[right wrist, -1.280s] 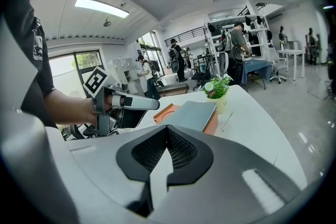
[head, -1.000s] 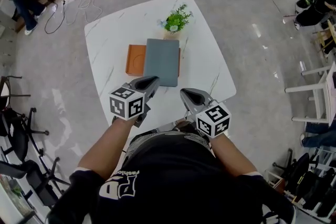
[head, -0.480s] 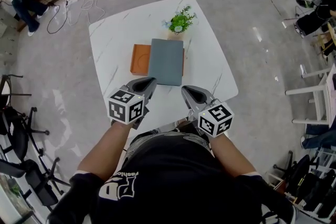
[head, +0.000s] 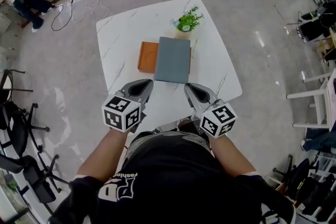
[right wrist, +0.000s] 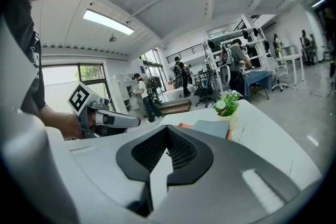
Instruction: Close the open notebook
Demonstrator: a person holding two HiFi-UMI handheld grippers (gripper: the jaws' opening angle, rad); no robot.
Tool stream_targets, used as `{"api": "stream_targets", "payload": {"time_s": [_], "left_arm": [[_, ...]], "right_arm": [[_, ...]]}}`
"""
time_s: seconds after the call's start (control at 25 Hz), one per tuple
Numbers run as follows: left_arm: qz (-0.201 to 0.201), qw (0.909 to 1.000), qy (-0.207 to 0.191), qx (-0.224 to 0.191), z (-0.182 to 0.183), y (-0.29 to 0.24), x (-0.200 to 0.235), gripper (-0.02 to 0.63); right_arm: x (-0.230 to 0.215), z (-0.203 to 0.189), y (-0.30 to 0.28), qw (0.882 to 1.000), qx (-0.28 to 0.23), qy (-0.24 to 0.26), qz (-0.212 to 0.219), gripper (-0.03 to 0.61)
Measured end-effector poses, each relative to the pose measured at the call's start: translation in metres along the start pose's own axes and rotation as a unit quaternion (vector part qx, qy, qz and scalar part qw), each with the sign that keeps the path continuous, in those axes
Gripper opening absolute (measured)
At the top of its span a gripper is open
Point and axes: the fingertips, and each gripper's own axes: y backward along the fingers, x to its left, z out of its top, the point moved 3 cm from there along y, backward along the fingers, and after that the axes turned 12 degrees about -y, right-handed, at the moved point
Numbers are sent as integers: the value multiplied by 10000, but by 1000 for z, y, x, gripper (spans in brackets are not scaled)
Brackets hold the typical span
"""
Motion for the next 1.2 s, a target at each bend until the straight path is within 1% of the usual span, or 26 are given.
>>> {"api": "stream_targets", "payload": {"time_s": [0.24, 0.64, 0.92, 1.2], "left_arm": [[139, 9997, -165, -94, -5, 25, -2, 58], [305, 9990, -79, -332, -11, 51, -4, 58], [349, 9986, -213, -344, -15, 60, -6, 58], [328, 9987, -248, -311, -21, 60, -7, 58]], "right_arm": [[16, -5, -4, 9996, 124, 209, 141, -2], [38, -14, -3, 9973, 291, 612, 273, 0], [41, -21, 2, 9973, 332, 637, 176, 0], [41, -29, 1, 9971, 431, 609, 130, 0]]}}
